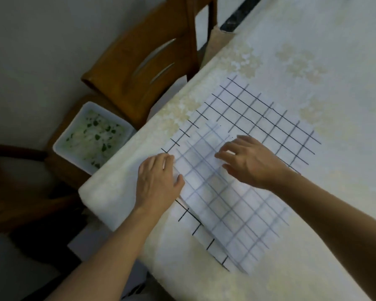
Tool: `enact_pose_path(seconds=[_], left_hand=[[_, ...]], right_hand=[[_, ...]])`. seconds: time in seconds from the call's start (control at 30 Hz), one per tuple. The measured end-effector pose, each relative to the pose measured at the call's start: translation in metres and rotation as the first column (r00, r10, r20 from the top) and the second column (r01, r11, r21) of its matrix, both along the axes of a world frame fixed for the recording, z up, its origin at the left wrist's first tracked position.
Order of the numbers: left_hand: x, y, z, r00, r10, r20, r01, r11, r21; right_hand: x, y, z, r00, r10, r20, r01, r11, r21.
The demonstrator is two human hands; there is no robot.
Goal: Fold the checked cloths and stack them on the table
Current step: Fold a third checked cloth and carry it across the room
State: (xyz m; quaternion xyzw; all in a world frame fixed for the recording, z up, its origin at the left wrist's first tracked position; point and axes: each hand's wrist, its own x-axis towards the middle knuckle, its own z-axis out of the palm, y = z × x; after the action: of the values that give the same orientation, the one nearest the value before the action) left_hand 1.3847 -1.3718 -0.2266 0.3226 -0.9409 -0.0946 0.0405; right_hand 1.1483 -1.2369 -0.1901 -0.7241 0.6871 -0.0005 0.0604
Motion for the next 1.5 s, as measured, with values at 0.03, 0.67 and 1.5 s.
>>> enact_pose_path(seconds=[0.03, 0.67, 1.5], left_hand=[[-0.002, -0.003, 0.000, 0.999, 0.034, 0.025, -0.034, 0.999, -0.009], [-0.028, -0.024, -0.007, 0.983, 0.160, 0.086, -0.161, 0.987, 0.001], [-0.014, 0.000, 0.055, 0.970, -0.133, -0.203, 0.159, 0.980, 0.117]], right_hand=[[-0.003, -0.018, 0.003, 0.998, 0.054, -0.015, -0.053, 0.998, 0.018], [0.002, -0.156, -0.002, 0.962, 0.273, 0.016, -0.258, 0.884, 0.390], [0.008, -0.082, 0.058, 0.976, 0.185, 0.118, -0.211, 0.939, 0.270]])
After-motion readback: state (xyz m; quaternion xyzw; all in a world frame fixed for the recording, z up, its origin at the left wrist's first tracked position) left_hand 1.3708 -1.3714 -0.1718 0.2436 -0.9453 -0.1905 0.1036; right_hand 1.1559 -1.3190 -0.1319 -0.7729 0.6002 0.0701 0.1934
